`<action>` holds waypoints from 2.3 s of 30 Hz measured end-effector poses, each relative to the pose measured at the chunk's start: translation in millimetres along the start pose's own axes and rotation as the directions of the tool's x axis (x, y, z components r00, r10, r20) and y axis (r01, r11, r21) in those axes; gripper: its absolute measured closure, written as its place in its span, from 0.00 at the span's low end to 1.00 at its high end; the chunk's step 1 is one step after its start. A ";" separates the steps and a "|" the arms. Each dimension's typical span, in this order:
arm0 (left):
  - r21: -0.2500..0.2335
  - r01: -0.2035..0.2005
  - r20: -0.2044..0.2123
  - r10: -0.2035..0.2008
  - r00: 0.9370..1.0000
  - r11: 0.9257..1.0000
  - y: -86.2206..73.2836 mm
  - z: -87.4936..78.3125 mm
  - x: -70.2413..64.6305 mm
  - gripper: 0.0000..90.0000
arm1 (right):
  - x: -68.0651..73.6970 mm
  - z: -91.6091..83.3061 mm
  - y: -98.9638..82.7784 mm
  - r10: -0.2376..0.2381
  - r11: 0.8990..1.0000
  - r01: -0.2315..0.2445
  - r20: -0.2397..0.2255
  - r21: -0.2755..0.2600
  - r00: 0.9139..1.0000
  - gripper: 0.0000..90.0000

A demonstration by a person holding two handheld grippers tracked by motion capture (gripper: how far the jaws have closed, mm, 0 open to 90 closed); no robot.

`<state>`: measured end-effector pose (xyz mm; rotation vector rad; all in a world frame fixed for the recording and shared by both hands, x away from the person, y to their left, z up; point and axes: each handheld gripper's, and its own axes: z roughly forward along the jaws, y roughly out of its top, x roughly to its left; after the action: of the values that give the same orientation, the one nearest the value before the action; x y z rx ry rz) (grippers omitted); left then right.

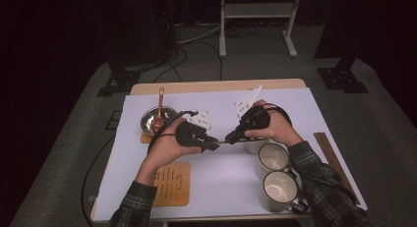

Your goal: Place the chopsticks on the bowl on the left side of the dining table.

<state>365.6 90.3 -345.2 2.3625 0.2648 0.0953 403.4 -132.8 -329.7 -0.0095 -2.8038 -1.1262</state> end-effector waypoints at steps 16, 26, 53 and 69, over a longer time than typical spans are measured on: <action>0.044 0.010 0.067 -0.013 0.998 0.999 0.4 1.0 0.4 0.94 | -0.7 2.8 0.7 -0.018 1.000 0.018 -0.025 -0.001 1.000 0.94; 0.051 0.019 0.049 -0.021 0.999 0.999 -2.0 -1.1 3.4 0.94 | -0.4 1.8 -3.9 0.002 1.000 -0.002 0.018 -0.026 1.000 0.74; 0.054 0.095 0.015 -0.096 0.995 0.994 -16.1 -17.9 14.3 0.94 | 5.6 -34.5 -41.1 0.139 0.979 -0.088 0.283 -0.184 0.949 0.32; 0.046 0.134 -0.021 -0.133 0.991 0.990 -26.5 -29.1 22.5 0.94 | 10.6 -60.1 -78.9 0.240 0.956 -0.151 0.368 -0.252 0.899 0.26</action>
<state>379.0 133.6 -342.8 2.3848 0.4373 0.0465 395.4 -231.7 -339.9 -0.5941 -2.8968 -1.5182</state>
